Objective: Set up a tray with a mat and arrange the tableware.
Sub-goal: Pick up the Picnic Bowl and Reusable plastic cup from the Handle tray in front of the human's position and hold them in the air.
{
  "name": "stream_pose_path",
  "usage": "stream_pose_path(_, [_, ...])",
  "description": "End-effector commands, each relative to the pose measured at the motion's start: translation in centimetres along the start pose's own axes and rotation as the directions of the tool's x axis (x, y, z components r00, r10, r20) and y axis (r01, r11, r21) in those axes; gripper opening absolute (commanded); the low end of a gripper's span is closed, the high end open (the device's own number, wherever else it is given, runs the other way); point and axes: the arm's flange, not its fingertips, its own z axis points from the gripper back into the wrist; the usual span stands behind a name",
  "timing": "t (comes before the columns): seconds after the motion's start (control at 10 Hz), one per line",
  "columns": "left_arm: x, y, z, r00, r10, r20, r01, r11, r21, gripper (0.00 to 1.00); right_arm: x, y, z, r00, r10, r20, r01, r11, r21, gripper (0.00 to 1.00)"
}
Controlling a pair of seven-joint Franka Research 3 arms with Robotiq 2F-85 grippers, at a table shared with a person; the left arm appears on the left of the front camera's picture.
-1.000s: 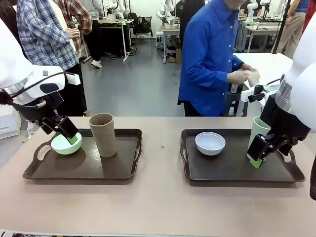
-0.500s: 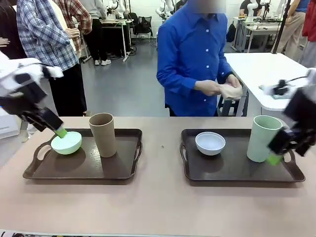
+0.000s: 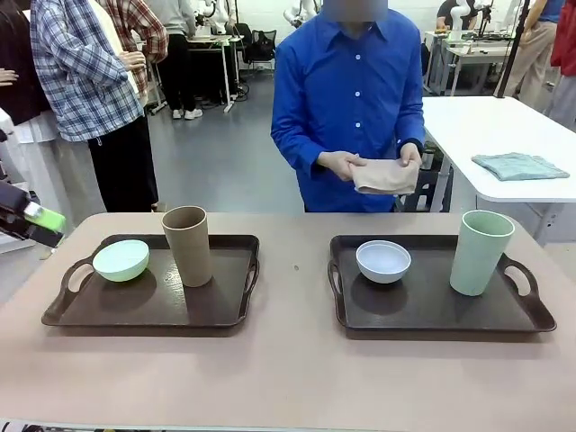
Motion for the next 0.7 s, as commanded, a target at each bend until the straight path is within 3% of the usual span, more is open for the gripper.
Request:
stream_pose_path(0.0, [0.2,2.1,1.5,0.993,0.093,0.071,-0.082,0.986,-0.143,1.00,-0.1,-1.8,0.6,0.980,-0.093,0.175,0.046,0.966,0.254,1.00])
stream_pose_path(0.3, [-0.2,4.1,2.3,0.975,0.183,0.123,-0.151,0.961,-0.233,1.00,0.1,-4.2,3.3,0.966,-0.175,0.192,0.095,0.925,0.368,1.00])
stream_pose_path(0.6, [0.4,4.9,1.8,0.953,0.268,0.142,-0.222,0.936,-0.273,1.00,0.3,-5.6,3.1,0.973,-0.213,0.087,0.164,0.907,0.387,1.00])
